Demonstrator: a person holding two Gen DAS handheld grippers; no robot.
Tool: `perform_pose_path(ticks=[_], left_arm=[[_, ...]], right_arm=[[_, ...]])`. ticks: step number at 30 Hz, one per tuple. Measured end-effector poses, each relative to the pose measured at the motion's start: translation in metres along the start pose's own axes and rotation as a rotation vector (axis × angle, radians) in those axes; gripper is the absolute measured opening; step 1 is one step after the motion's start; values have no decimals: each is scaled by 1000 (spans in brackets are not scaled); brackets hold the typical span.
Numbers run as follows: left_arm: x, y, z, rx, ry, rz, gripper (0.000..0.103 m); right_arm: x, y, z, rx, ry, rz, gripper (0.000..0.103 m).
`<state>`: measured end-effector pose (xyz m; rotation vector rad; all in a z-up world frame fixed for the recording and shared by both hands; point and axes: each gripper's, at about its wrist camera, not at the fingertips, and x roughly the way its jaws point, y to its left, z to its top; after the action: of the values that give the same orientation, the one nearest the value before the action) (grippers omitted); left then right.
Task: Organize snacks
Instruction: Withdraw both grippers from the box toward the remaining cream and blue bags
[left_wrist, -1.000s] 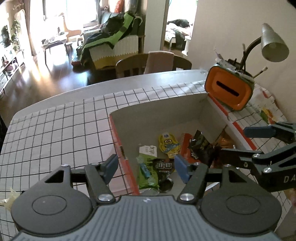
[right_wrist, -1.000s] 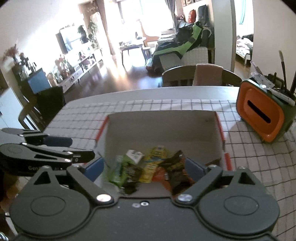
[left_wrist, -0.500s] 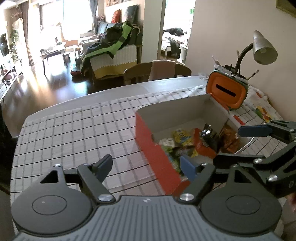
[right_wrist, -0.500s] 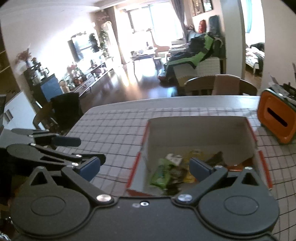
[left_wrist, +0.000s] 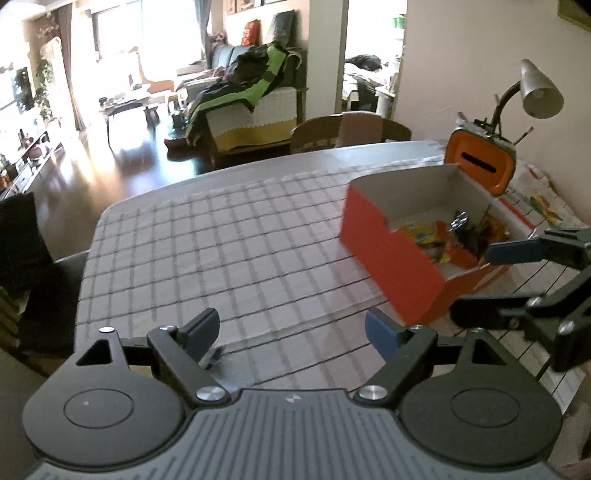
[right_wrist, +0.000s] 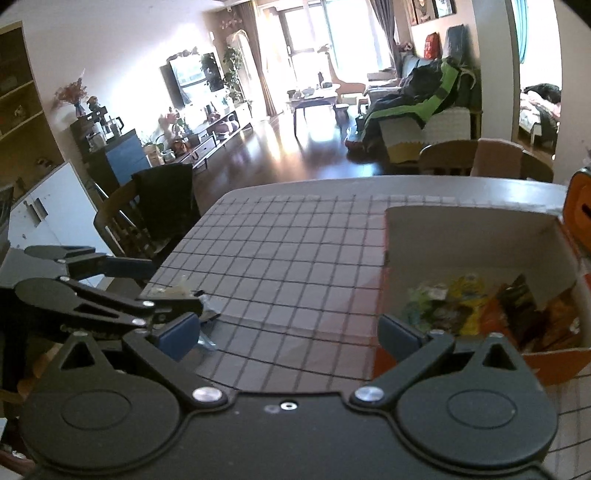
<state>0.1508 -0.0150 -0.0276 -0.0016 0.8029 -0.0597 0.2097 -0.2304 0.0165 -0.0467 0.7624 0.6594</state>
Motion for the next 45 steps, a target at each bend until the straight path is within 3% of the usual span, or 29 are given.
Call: perform_pose_path(ticks=[9,21,35,45], left_arm=[[-7,58,-42,-59,51,34,86],[-2,91,-99,-66,93,47,86],[5,123,-128,-131,127,87,86],[8,143,-133,-182,143,97,86]], right_arm=[[31,38,-14,36,59,9,103],[87,85,-24,47,167,15,103],[163,118,-34,137,315,14,98],[195,128,-40,188,380,-5,82]])
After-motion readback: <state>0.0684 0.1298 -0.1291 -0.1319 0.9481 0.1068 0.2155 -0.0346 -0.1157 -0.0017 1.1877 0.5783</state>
